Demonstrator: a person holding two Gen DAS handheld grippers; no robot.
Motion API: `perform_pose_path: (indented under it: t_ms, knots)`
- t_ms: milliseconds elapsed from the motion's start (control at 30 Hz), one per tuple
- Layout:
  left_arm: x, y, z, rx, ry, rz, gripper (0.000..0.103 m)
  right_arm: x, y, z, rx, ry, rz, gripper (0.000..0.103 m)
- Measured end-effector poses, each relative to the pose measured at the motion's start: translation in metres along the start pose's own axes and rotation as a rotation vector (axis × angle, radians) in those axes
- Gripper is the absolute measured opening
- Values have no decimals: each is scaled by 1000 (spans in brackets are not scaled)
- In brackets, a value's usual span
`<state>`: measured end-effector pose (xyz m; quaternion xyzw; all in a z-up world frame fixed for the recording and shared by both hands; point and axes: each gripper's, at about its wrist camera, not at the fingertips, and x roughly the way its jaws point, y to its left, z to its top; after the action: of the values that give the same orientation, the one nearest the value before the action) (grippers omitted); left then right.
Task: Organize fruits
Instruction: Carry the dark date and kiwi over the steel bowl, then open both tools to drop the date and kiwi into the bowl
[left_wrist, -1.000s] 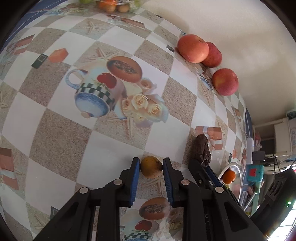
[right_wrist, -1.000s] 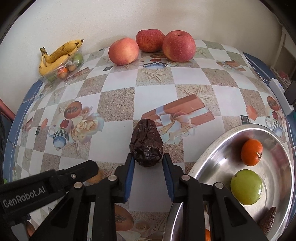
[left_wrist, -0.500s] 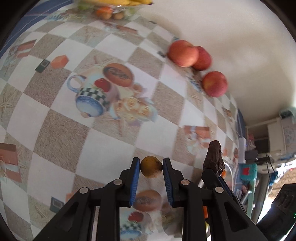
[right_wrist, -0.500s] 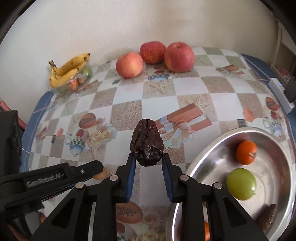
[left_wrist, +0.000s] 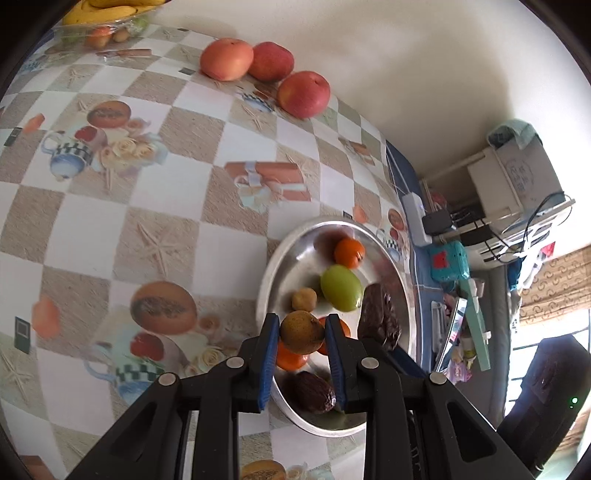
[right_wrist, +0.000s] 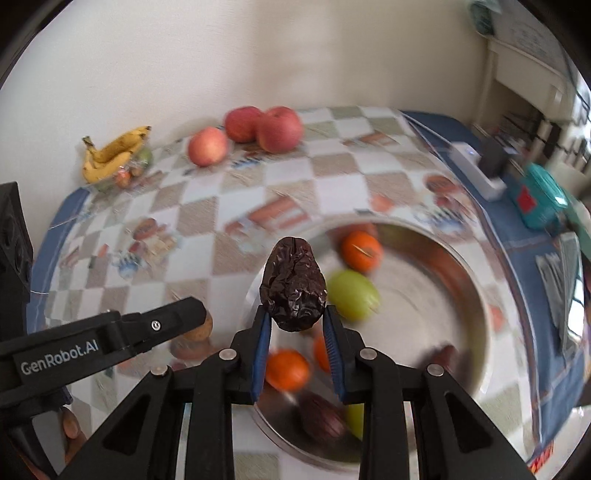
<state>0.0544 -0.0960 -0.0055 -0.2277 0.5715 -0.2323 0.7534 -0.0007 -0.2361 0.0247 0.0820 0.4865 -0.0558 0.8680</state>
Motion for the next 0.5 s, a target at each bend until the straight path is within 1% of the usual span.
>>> perform_pose_path:
  t_ms: [100,167,200,300,367,433,467,500]
  knots:
    - [6,1,-5,0,26,-9,31,-2,-17,-13,35,34,-15,30]
    - [6,5,-8,-14,40,-20,43,-2,-22,-18,45,53,-20,30]
    - [4,6,-9,-14,38,-18,52,-2,-24,-21,45,62,-24,31]
    - [-2,13,-11,-13,20,14,53,-1,-26,-25,51,82,-22,31]
    - [-7,18,-13,-15,11,60,59,-1,-26,-27,48,82,-26,31]
    - [-14,26,-15,-10,-11,161,81,-3,-24,-29,38,80,-37,31]
    - [-18,29,-17,-6,-20,221,85,-3,-23,-29,34,82,-40,31]
    - [-20,32,-18,-1,-20,272,93,-3,-23,-30,31,87,-41,33]
